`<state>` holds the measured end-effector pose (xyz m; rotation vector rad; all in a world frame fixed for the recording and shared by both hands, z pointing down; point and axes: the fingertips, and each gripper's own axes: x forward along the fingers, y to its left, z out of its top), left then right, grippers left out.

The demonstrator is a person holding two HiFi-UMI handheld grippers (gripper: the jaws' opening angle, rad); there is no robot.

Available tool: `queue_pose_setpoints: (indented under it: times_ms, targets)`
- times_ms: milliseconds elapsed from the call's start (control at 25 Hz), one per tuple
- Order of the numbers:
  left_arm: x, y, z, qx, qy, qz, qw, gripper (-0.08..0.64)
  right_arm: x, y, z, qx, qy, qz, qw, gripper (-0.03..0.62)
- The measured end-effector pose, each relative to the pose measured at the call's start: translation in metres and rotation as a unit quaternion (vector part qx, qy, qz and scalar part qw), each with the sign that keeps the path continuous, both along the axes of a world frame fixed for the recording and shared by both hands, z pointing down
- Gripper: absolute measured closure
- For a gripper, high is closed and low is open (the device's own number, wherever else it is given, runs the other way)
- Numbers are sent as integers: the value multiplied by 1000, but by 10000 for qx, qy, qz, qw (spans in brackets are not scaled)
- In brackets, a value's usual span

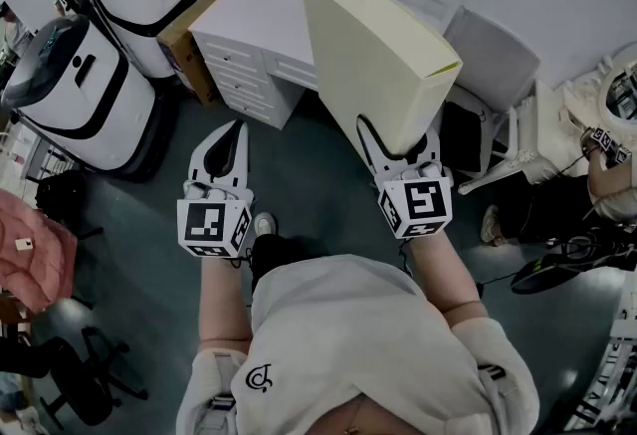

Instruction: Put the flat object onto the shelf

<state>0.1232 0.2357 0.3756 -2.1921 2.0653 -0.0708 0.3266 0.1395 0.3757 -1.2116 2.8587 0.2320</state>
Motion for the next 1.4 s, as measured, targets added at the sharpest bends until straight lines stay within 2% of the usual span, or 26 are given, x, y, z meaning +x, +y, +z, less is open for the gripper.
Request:
queue_pose_setpoints:
  times_ms: [400, 640, 800, 1040, 1400]
  targets:
    - [1, -5, 3, -19, 37, 25, 10000, 548, -1, -7, 3, -70, 6, 22, 10000, 299]
    - [-17, -21, 0, -46, -197, -54, 9998, 548, -7, -20, 3, 26, -21, 161, 9999, 302]
    - [-42, -37, -2, -43, -146, -130, 9998, 548, -24, -42, -2, 11, -90, 238, 9997, 299]
    - [-89, -77, -3, -47, -96, -26, 9999, 548, -65, -88, -9, -72, -172, 410, 9990, 298]
    - [-190, -155, -13, 37, -197, 378, 9991, 548, -149, -169, -26, -28, -363, 908, 9952, 296]
